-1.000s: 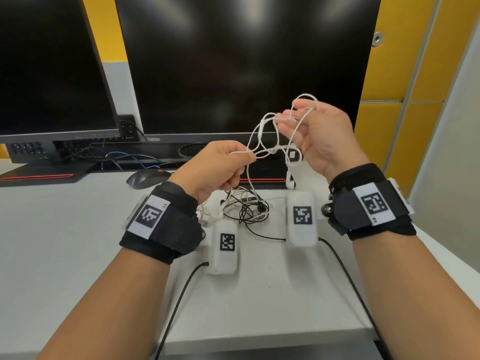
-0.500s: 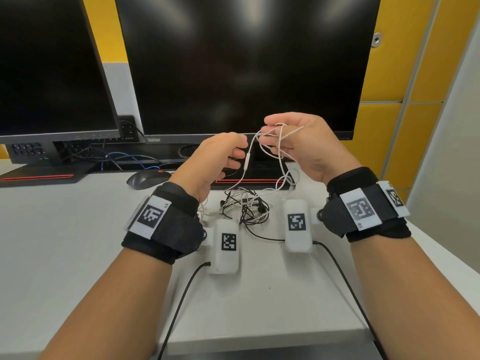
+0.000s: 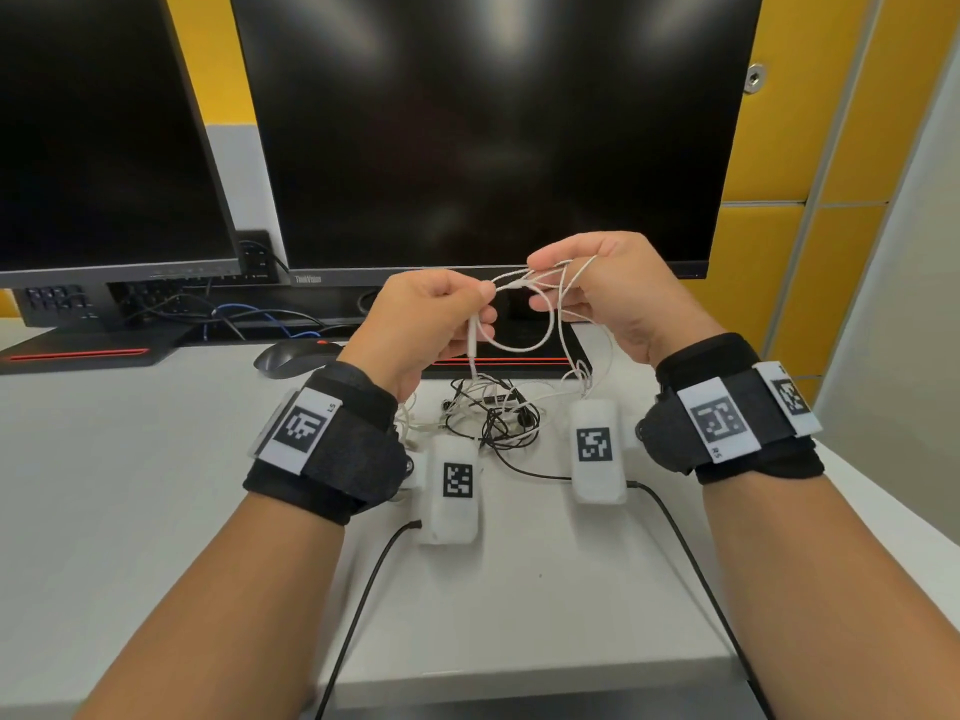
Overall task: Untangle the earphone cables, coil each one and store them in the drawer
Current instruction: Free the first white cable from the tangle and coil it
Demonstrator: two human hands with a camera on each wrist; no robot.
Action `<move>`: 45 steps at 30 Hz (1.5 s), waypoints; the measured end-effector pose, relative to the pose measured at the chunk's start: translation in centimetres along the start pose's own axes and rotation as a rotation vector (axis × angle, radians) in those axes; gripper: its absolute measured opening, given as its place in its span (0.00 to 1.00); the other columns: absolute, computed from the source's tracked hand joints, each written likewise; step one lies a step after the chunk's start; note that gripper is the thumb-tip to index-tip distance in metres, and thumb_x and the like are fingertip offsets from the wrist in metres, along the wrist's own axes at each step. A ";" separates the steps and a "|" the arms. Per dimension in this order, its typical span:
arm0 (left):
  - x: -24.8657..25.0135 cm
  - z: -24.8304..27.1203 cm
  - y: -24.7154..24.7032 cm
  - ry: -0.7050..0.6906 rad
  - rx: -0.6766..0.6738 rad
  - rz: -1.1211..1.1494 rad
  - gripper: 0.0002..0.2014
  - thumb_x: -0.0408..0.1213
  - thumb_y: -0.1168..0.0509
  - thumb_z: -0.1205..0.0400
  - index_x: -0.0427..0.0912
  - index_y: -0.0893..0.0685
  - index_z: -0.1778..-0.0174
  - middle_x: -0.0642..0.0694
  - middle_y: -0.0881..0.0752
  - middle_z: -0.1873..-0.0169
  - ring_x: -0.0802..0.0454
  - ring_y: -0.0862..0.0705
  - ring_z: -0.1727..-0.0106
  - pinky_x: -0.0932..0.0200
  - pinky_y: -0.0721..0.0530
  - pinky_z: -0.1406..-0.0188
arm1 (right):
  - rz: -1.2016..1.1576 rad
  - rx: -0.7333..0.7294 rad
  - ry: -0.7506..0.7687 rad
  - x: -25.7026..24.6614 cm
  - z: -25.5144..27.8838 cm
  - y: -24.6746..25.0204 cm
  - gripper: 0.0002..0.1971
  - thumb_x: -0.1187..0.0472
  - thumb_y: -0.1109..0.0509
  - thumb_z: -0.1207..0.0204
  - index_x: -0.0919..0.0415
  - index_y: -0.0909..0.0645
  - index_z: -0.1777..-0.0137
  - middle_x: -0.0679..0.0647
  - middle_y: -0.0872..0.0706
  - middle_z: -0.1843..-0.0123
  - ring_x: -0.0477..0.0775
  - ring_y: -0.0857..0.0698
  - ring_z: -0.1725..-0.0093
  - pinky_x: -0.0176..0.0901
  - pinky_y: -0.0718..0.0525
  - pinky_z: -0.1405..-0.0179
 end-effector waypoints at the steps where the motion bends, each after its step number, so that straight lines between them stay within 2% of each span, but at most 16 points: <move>1: 0.1 0.0 0.2 -0.011 0.011 0.016 0.06 0.37 0.35 0.15 0.41 0.14 0.52 0.50 0.12 0.66 0.58 0.13 0.65 0.64 0.15 0.63 | 0.064 0.036 -0.021 0.4 -0.2 0.4 0.14 0.76 0.35 0.24 0.58 0.12 0.54 0.57 0.09 0.54 0.56 0.09 0.52 0.47 0.11 0.47; 5: 0.2 0.0 0.4 -0.001 0.011 0.129 0.07 0.36 0.38 0.14 0.39 0.16 0.49 0.49 0.11 0.64 0.55 0.10 0.60 0.63 0.12 0.60 | 0.170 0.072 -0.024 0.9 -0.4 0.9 0.14 0.73 0.33 0.22 0.53 0.13 0.58 0.53 0.11 0.55 0.51 0.11 0.55 0.42 0.13 0.54; 8: 0.3 0.0 1.1 -0.006 0.077 0.166 0.06 0.36 0.39 0.13 0.42 0.17 0.48 0.48 0.10 0.60 0.54 0.09 0.57 0.63 0.12 0.61 | 0.234 0.065 -0.014 1.0 -0.3 1.1 0.11 0.71 0.31 0.21 0.54 0.12 0.54 0.53 0.11 0.53 0.48 0.12 0.56 0.36 0.15 0.58; 10: 0.5 -0.1 1.8 -0.029 0.137 0.175 0.06 0.37 0.40 0.13 0.44 0.17 0.48 0.50 0.10 0.60 0.57 0.09 0.58 0.64 0.12 0.62 | 0.340 0.085 -0.025 1.3 -0.4 1.4 0.12 0.73 0.32 0.21 0.54 0.13 0.51 0.53 0.13 0.49 0.51 0.13 0.50 0.42 0.13 0.51; 13: 0.5 -0.1 2.2 -0.035 0.157 0.195 0.06 0.37 0.40 0.13 0.45 0.17 0.48 0.51 0.10 0.61 0.58 0.10 0.59 0.64 0.12 0.61 | 0.501 0.020 -0.068 1.6 -0.3 0.9 0.24 0.79 0.40 0.21 0.52 0.16 0.38 0.53 0.16 0.37 0.55 0.19 0.33 0.45 0.18 0.41; 15: 0.5 -0.1 2.0 -0.033 0.137 0.193 0.06 0.37 0.40 0.13 0.44 0.17 0.48 0.50 0.10 0.59 0.59 0.10 0.59 0.67 0.14 0.65 | 0.565 -0.024 -0.091 1.6 -0.1 0.6 0.31 0.83 0.45 0.22 0.51 0.20 0.31 0.54 0.21 0.29 0.57 0.25 0.27 0.45 0.22 0.40; 17: 0.4 0.0 1.6 -0.026 0.107 0.172 0.06 0.37 0.41 0.13 0.44 0.18 0.47 0.49 0.09 0.57 0.58 0.09 0.56 0.67 0.14 0.63 | 0.571 0.011 -0.062 1.0 0.0 0.7 0.31 0.83 0.46 0.22 0.51 0.20 0.31 0.54 0.22 0.28 0.57 0.26 0.26 0.44 0.23 0.40; 21: 0.4 0.0 0.7 -0.039 0.048 0.115 0.06 0.38 0.42 0.12 0.45 0.20 0.48 0.50 0.08 0.52 0.57 0.10 0.50 0.62 0.16 0.51 | 0.327 0.061 0.026 -0.2 0.2 0.2 0.23 0.76 0.43 0.21 0.48 0.15 0.48 0.44 0.16 0.44 0.49 0.19 0.36 0.44 0.22 0.39; 24: 0.9 0.1 -0.1 -0.079 0.000 0.093 0.05 0.38 0.42 0.12 0.47 0.21 0.51 0.50 0.08 0.51 0.56 0.10 0.48 0.60 0.18 0.48 | 0.198 -0.097 0.071 -0.9 0.6 -1.8 0.14 0.68 0.36 0.20 0.50 0.18 0.41 0.47 0.14 0.42 0.44 0.17 0.41 0.37 0.22 0.48; 26: 1.4 0.2 -0.3 -0.120 -0.015 0.090 0.05 0.38 0.41 0.13 0.47 0.21 0.51 0.49 0.08 0.50 0.55 0.11 0.47 0.58 0.18 0.46 | 0.198 -0.195 0.078 -0.8 0.7 -2.9 0.15 0.66 0.33 0.20 0.54 0.20 0.35 0.49 0.12 0.42 0.41 0.15 0.44 0.31 0.23 0.53; 31: 2.0 0.1 1.4 -0.175 0.125 0.264 0.06 0.36 0.44 0.12 0.45 0.22 0.49 0.49 0.08 0.53 0.55 0.10 0.48 0.60 0.16 0.48 | 0.291 -0.154 0.073 -0.4 0.6 -2.3 0.06 0.63 0.33 0.18 0.54 0.14 0.50 0.49 0.13 0.64 0.39 0.15 0.62 0.32 0.21 0.56; 35: 2.5 0.2 2.6 -0.226 0.222 0.355 0.07 0.36 0.47 0.11 0.45 0.23 0.49 0.50 0.09 0.55 0.56 0.10 0.50 0.65 0.16 0.55 | 0.413 -0.149 0.047 0.2 0.5 -1.9 0.07 0.60 0.33 0.18 0.51 0.14 0.52 0.48 0.13 0.57 0.44 0.15 0.56 0.38 0.18 0.53; 37: 2.6 0.2 2.8 -0.223 0.221 0.376 0.08 0.36 0.47 0.11 0.46 0.23 0.52 0.52 0.09 0.62 0.56 0.10 0.54 0.62 0.17 0.54 | 0.472 -0.096 0.036 0.6 0.4 -1.3 0.07 0.60 0.33 0.18 0.51 0.14 0.51 0.48 0.13 0.54 0.44 0.15 0.56 0.40 0.16 0.53; 41: 2.5 0.3 1.4 -0.133 0.071 0.343 0.14 0.38 0.49 0.11 0.43 0.22 0.59 0.51 0.15 0.77 0.54 0.13 0.68 0.55 0.15 0.54 | 0.250 0.033 0.061 0.0 0.1 0.1 0.09 0.66 0.34 0.18 0.53 0.14 0.53 0.53 0.12 0.59 0.43 0.14 0.62 0.37 0.13 0.58; 43: 1.8 0.3 0.6 -0.065 0.042 0.242 0.14 0.39 0.48 0.11 0.43 0.21 0.58 0.51 0.17 0.78 0.55 0.15 0.71 0.57 0.16 0.58 | 0.124 0.045 0.095 -0.5 0.0 0.4 0.11 0.69 0.35 0.18 0.53 0.15 0.55 0.52 0.12 0.60 0.43 0.13 0.62 0.36 0.14 0.60; 45: 1.2 0.2 0.4 -0.042 0.064 0.087 0.08 0.39 0.42 0.13 0.44 0.19 0.55 0.52 0.14 0.71 0.56 0.15 0.67 0.61 0.17 0.61 | 0.015 0.028 0.122 -1.0 0.0 0.2 0.12 0.70 0.36 0.18 0.55 0.15 0.54 0.53 0.12 0.61 0.45 0.12 0.61 0.37 0.15 0.61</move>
Point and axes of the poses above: each hand's wrist, its own z-axis away from the middle knuckle, its own y-axis out of the back of the hand, x = y × z, the point moved 9 cm from there along -z, towards the middle knuckle
